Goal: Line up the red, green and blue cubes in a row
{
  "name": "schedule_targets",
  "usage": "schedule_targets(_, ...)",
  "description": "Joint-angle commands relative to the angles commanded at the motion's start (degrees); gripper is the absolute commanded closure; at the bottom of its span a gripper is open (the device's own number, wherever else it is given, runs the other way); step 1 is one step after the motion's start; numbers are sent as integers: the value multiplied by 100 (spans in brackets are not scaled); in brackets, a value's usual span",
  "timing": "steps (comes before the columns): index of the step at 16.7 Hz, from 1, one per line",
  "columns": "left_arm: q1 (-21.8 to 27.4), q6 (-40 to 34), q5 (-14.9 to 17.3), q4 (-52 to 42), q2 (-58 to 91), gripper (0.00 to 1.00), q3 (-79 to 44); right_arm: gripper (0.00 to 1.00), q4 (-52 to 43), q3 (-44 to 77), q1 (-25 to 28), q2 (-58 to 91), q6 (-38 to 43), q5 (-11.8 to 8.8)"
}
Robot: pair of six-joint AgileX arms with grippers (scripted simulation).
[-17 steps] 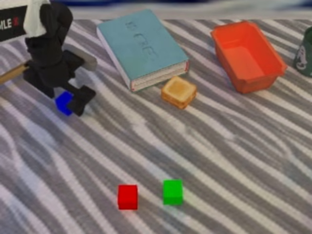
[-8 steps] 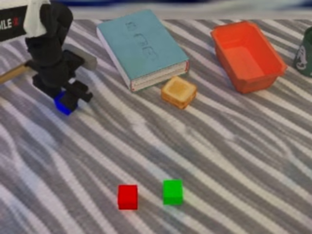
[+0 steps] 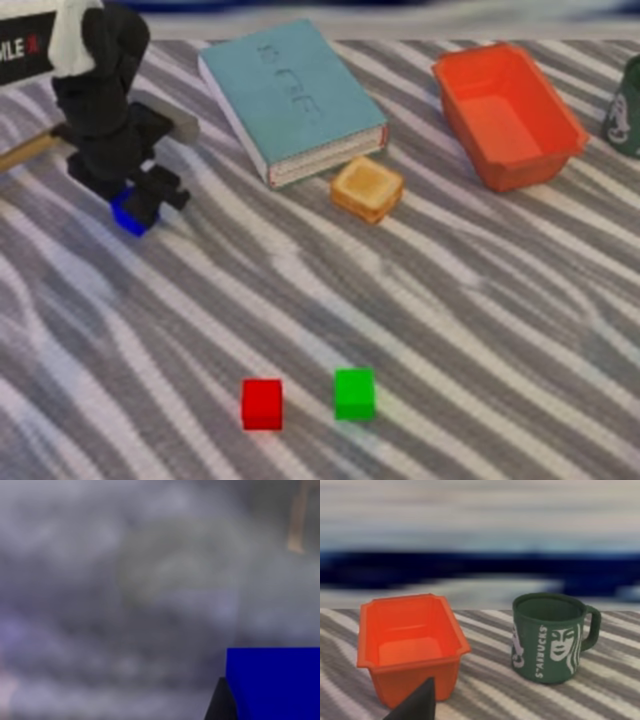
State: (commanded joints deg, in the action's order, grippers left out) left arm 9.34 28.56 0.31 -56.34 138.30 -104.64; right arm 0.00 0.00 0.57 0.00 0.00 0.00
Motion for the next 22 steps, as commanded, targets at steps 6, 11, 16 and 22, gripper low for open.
schedule_targets(6,-18,-40,109,-787,-349,100,-566,0,0,0,0,0,0,0)
schedule_targets(11,-88,-64,90,-1455,-554,100,-1082,0,0,0,0,0,0,0)
schedule_targets(16,-7,-125,87,-1445,-531,100,-1079,0,0,0,0,0,0,0)
schedule_targets(22,1013,-1720,40,-1562,-476,100,-1200,0,0,0,0,0,0,0)
